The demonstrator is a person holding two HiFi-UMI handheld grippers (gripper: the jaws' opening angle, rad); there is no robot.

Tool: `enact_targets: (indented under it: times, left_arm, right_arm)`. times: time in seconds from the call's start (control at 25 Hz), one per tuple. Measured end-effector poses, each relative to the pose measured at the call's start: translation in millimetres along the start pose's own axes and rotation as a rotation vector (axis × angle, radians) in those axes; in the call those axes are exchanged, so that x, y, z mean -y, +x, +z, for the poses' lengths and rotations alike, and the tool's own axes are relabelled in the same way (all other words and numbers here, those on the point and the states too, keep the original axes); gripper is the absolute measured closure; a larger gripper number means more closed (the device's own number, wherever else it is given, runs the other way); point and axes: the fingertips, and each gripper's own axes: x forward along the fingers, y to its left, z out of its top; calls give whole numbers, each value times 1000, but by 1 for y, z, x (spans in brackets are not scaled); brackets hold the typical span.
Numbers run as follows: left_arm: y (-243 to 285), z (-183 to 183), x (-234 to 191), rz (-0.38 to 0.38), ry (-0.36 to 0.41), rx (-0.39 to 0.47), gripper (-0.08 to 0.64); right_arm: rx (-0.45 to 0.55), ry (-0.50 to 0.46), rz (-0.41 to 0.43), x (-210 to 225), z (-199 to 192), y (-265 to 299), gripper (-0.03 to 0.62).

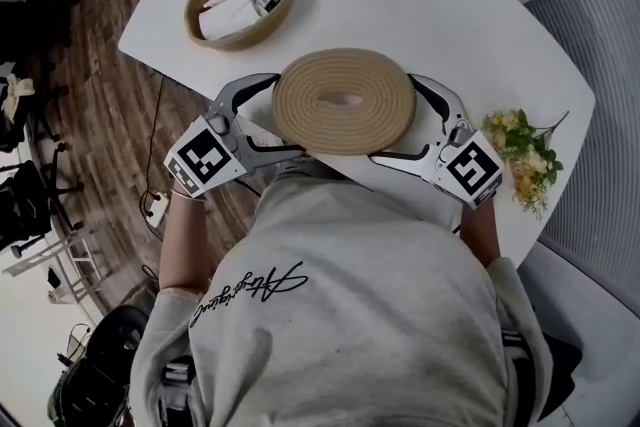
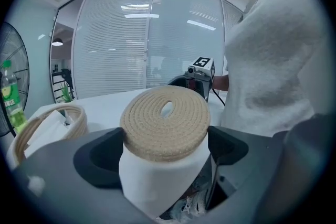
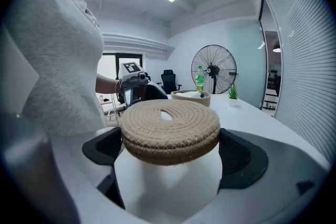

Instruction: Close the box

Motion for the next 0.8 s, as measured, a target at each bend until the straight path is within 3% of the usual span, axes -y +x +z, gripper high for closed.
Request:
enact_targets:
  times: [0.8]
  left_arm:
    - [-67, 3, -84, 49, 67, 16, 61]
  right_arm:
    - [52, -3, 4, 34, 63, 79, 8]
